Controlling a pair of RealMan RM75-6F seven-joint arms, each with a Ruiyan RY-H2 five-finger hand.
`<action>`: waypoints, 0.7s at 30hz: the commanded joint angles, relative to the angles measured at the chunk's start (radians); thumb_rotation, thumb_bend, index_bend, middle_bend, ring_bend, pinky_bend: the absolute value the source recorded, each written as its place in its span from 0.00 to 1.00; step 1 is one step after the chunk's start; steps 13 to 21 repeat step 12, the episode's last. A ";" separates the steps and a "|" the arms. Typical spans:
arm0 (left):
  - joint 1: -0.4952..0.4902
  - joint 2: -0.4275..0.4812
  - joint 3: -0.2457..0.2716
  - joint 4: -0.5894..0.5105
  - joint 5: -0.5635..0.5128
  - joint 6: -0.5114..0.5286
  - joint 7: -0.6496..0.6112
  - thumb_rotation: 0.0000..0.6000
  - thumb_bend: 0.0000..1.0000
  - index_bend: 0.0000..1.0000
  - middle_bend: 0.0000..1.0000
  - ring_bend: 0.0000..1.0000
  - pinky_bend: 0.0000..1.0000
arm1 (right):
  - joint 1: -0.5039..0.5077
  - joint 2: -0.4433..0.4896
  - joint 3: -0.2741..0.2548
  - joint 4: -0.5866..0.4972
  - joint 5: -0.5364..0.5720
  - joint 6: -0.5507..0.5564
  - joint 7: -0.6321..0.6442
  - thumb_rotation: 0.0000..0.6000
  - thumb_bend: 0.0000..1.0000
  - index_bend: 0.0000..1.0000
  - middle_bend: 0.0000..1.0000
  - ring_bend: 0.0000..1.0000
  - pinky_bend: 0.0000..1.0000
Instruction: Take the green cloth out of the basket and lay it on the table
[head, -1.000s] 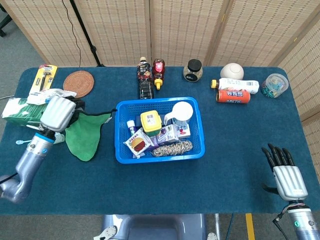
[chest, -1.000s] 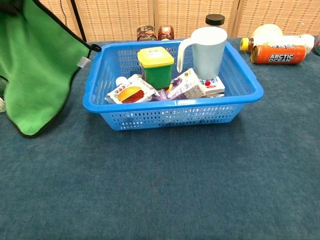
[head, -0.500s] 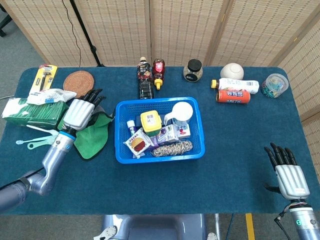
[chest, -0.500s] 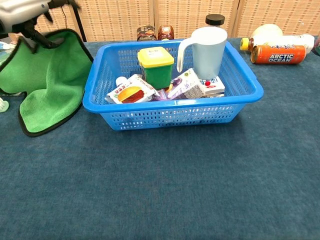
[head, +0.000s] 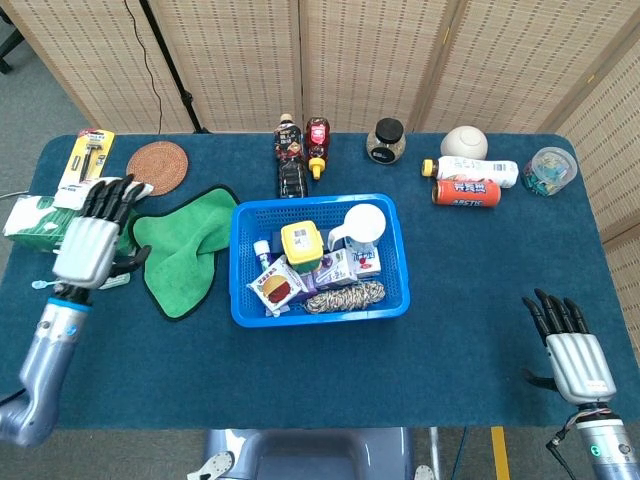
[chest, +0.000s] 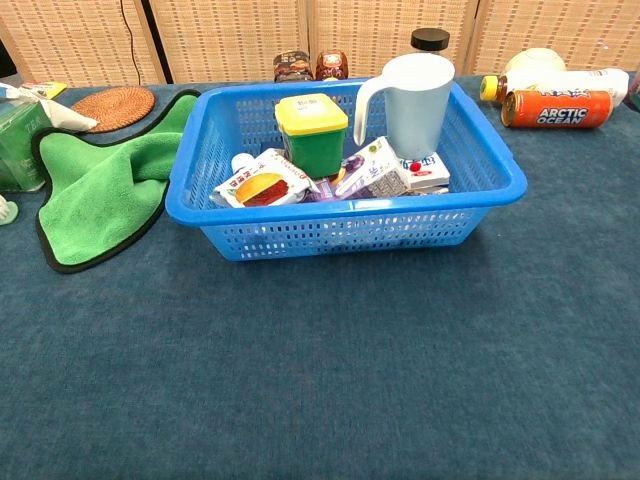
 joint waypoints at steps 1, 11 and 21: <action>0.198 0.088 0.121 -0.069 0.066 0.181 -0.075 0.90 0.28 0.00 0.00 0.00 0.00 | -0.005 0.005 -0.003 -0.004 -0.012 0.012 0.006 1.00 0.00 0.00 0.00 0.00 0.00; 0.336 0.116 0.204 -0.085 0.046 0.197 -0.158 0.89 0.28 0.00 0.00 0.00 0.00 | -0.019 0.017 -0.014 -0.016 -0.058 0.051 0.018 1.00 0.00 0.00 0.00 0.00 0.00; 0.337 0.116 0.204 -0.082 0.048 0.191 -0.160 0.90 0.28 0.00 0.00 0.00 0.00 | -0.021 0.018 -0.016 -0.017 -0.063 0.057 0.018 1.00 0.00 0.00 0.00 0.00 0.00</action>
